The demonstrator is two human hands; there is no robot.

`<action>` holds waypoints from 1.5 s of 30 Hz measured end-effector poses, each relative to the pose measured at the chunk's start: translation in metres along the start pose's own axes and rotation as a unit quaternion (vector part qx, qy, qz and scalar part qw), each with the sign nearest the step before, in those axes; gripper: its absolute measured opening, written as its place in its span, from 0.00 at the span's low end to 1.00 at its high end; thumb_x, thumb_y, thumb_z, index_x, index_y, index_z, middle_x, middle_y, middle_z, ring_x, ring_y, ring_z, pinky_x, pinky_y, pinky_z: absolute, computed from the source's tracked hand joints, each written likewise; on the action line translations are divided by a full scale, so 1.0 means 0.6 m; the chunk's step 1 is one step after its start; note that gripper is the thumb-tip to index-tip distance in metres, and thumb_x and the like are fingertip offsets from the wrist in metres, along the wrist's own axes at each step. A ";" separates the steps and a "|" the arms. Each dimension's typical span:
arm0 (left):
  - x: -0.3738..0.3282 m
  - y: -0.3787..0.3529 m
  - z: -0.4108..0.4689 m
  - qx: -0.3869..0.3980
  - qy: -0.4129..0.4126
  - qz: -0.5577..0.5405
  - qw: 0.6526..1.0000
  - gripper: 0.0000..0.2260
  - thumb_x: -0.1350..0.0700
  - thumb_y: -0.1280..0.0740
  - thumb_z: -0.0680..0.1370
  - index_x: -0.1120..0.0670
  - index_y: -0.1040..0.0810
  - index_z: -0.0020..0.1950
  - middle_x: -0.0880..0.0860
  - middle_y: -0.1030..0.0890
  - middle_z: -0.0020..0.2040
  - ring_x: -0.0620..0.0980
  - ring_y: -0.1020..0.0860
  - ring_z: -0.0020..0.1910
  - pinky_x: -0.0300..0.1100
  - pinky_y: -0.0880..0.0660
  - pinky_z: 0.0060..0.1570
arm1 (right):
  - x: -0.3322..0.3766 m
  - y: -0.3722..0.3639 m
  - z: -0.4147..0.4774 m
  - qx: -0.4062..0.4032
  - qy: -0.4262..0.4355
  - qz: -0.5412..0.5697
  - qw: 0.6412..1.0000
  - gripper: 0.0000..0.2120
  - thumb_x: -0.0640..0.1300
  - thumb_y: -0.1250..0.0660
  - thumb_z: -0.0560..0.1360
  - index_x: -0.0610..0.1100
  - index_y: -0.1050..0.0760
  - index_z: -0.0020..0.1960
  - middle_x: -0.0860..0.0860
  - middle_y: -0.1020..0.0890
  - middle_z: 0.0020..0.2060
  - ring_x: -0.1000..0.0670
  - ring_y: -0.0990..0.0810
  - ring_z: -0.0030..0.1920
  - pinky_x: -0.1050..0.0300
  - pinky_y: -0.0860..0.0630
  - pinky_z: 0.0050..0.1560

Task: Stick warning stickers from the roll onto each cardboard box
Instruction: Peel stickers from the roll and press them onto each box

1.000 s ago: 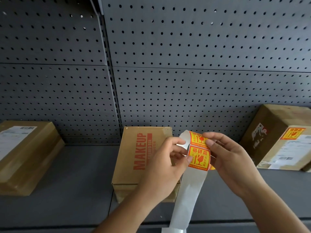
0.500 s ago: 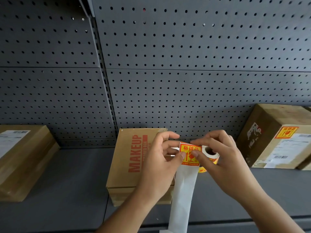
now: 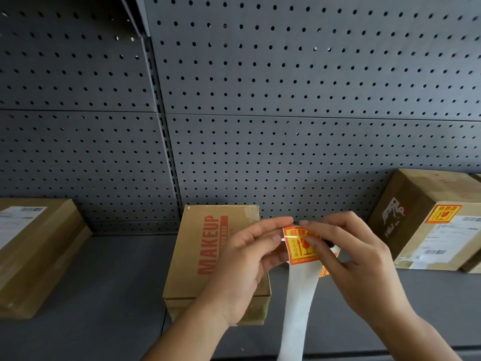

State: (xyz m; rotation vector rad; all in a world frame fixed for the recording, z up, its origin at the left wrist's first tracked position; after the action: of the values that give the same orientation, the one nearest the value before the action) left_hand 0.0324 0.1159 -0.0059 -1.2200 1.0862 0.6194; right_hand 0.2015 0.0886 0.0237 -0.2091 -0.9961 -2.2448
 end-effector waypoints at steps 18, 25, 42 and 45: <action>-0.005 -0.005 0.003 -0.021 -0.002 -0.011 1.000 0.11 0.66 0.35 0.79 0.55 0.15 0.56 0.59 0.13 0.51 0.52 0.15 0.50 0.41 0.19 0.52 | -0.002 -0.005 0.005 0.039 -0.075 0.079 0.993 0.13 0.55 0.33 0.74 0.58 0.21 0.58 0.58 0.26 0.51 0.53 0.23 0.49 0.71 0.23 0.40; -0.005 -0.003 0.002 -0.069 -0.032 0.057 0.995 0.08 0.64 0.31 0.79 0.53 0.14 0.48 0.58 0.13 0.45 0.52 0.15 0.43 0.42 0.19 0.47 | 0.005 -0.006 0.002 0.007 -0.046 0.079 0.996 0.07 0.51 0.30 0.75 0.55 0.18 0.53 0.56 0.25 0.49 0.52 0.22 0.48 0.60 0.22 0.44; -0.014 -0.012 0.002 -0.074 -0.057 0.139 0.986 0.04 0.60 0.30 0.79 0.56 0.15 0.50 0.53 0.12 0.42 0.49 0.14 0.41 0.37 0.19 0.42 | 0.014 0.010 -0.005 -0.048 0.005 0.014 0.999 0.10 0.48 0.31 0.77 0.53 0.18 0.58 0.51 0.24 0.45 0.51 0.22 0.45 0.60 0.24 0.42; -0.015 -0.014 0.004 -0.060 -0.048 0.154 0.985 0.04 0.60 0.30 0.79 0.56 0.15 0.50 0.53 0.12 0.41 0.49 0.13 0.41 0.37 0.19 0.42 | 0.014 0.012 -0.004 -0.044 0.011 0.021 0.999 0.10 0.50 0.33 0.78 0.52 0.17 0.57 0.51 0.24 0.46 0.51 0.22 0.46 0.60 0.23 0.41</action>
State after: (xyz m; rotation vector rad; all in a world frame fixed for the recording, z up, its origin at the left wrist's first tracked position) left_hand 0.0366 0.1172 0.0058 -1.1193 1.1805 0.9827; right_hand 0.1999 0.0793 0.0296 -0.2408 -0.8732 -2.2508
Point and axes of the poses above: each hand's wrist, its own z-axis towards the middle knuckle, its own y-axis out of the back of the hand, x = y × z, the point moved 5 cm from there along z, towards the middle knuckle
